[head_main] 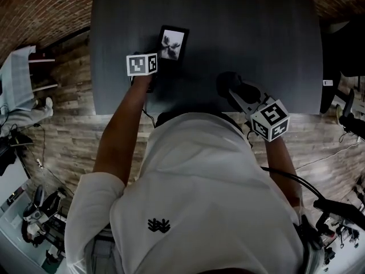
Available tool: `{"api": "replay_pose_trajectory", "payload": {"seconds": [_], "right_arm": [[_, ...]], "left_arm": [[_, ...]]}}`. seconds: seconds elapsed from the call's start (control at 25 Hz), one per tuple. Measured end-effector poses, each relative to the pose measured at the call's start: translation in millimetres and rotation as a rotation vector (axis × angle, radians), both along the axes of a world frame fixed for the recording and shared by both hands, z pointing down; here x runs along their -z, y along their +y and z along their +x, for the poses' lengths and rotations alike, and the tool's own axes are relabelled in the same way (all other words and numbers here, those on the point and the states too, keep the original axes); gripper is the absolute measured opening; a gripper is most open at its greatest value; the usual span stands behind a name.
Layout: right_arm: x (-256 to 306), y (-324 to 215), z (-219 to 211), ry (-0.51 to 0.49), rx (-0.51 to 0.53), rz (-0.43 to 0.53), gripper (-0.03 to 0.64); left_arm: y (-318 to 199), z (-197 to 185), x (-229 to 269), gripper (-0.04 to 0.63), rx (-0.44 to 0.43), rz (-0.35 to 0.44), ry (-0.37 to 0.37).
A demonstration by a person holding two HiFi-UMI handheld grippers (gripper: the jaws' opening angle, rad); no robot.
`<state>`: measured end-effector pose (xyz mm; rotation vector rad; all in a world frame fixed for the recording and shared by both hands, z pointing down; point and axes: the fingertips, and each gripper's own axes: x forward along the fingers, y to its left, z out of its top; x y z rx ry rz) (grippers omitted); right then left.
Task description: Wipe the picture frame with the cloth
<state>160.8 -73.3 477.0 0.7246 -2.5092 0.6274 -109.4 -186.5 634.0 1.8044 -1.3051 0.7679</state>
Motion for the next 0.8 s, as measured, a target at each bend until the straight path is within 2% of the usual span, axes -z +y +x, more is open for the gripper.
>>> {"api": "replay_pose_trajectory", "payload": {"seconds": [0.16, 0.4, 0.56, 0.8], "right_arm": [[14.2, -8.3, -10.5, -0.025, -0.012, 0.031, 0.110], [54.9, -24.1, -34.8, -0.168, -0.009, 0.069, 0.110], [80.8, -27.0, -78.6, -0.273, 0.034, 0.089, 0.110], [90.2, -18.1, -151.8, -0.317, 0.156, 0.100, 0.110]], "left_arm": [[14.3, 5.5, 20.8, 0.077, 0.000, 0.023, 0.024], [43.6, 29.9, 67.4, 0.077, -0.053, 0.063, 0.071], [68.7, 31.2, 94.5, 0.077, -0.090, 0.084, 0.096], [95.3, 38.3, 124.3, 0.077, -0.165, 0.101, 0.146]]}}
